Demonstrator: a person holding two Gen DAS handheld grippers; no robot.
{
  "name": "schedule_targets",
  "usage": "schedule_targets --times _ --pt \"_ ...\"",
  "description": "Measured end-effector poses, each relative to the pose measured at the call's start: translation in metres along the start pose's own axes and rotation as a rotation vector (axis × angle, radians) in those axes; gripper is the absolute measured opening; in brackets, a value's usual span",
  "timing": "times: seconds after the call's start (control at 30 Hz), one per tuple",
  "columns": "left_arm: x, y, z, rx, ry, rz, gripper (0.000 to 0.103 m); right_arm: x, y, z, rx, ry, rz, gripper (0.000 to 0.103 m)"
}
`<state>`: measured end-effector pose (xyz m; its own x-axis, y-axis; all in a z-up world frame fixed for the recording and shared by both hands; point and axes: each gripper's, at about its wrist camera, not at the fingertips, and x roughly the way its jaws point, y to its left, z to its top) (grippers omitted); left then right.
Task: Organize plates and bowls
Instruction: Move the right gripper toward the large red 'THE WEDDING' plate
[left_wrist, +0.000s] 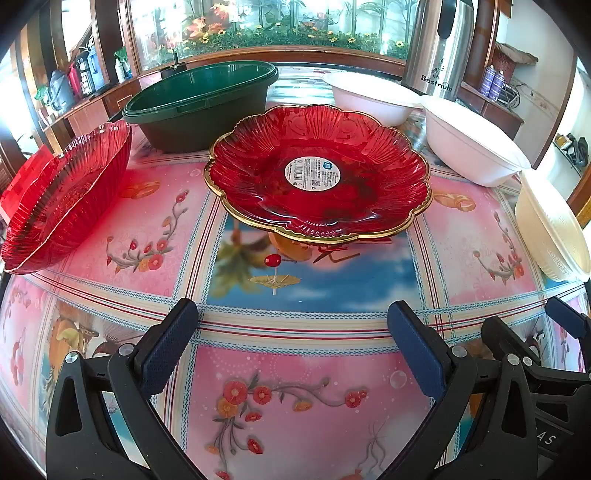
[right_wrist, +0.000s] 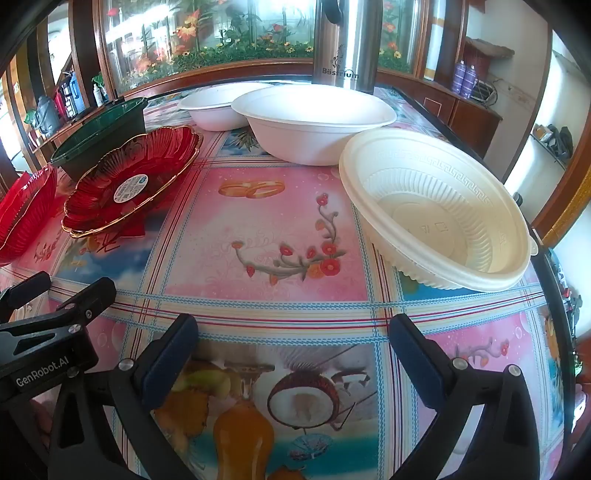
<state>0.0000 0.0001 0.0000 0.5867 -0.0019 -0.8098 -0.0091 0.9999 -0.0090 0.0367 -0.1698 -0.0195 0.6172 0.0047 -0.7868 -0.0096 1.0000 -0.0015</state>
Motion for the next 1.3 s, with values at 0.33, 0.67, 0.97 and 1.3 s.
schedule_targets --times 0.33,0.67,0.97,1.3 --pt "0.0 0.0 0.0 0.002 0.002 0.003 0.103 0.0 0.0 0.0 0.006 0.001 -0.004 0.103" --pt "-0.023 0.019 -0.015 0.01 -0.006 -0.033 0.103 -0.012 0.006 -0.008 0.036 0.038 0.007 0.103" --pt "-0.067 0.059 -0.024 0.027 -0.128 -0.064 0.103 -0.063 0.032 -0.01 0.038 -0.068 0.084 0.103" --pt "-0.09 0.133 -0.011 0.004 -0.19 -0.006 0.103 -0.087 0.099 0.019 -0.068 -0.125 0.282 0.103"
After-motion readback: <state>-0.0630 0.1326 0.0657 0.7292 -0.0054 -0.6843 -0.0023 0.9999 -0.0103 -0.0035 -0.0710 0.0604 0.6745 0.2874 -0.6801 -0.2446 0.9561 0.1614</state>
